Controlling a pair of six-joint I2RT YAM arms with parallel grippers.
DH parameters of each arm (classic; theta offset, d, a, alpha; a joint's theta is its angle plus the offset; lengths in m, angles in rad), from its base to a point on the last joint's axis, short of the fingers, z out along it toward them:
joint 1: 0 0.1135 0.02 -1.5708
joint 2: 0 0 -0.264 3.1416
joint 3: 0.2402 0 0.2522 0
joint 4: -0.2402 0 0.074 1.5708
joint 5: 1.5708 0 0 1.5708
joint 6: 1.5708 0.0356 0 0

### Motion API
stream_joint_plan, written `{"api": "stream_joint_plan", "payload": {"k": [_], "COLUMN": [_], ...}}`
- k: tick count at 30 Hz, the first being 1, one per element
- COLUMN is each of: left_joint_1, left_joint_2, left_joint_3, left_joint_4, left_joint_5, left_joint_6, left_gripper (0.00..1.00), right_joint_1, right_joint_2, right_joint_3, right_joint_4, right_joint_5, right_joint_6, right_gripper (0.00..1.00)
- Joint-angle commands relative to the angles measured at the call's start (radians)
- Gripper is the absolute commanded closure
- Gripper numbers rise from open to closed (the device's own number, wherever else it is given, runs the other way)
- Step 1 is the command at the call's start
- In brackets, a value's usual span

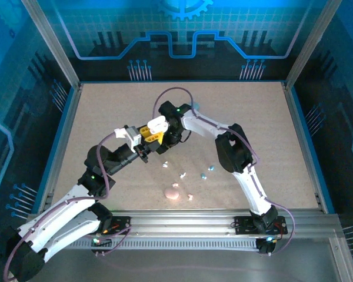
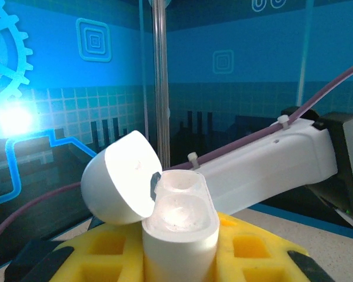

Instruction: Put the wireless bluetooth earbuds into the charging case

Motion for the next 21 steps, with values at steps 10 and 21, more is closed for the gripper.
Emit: {"api": "stream_joint_plan", "payload": {"k": [10,21], "left_joint_1": [-0.003,-0.004], "left_joint_2": [0.002,0.018], "left_joint_3": [0.049,0.057], "left_joint_4": [-0.001,0.002], "left_joint_5": [0.027,0.034], "left_joint_6": [0.011,0.003], "left_gripper": [0.80,0.79], "right_joint_1": [0.053,0.086], "right_joint_2": [0.081,0.009], "right_joint_3": [0.039,-0.057], "right_joint_4": [-0.112,-0.121], "right_joint_5": [-0.043,0.061], "right_joint_6": [-0.060,-0.063], "right_gripper": [0.55,0.59]}}
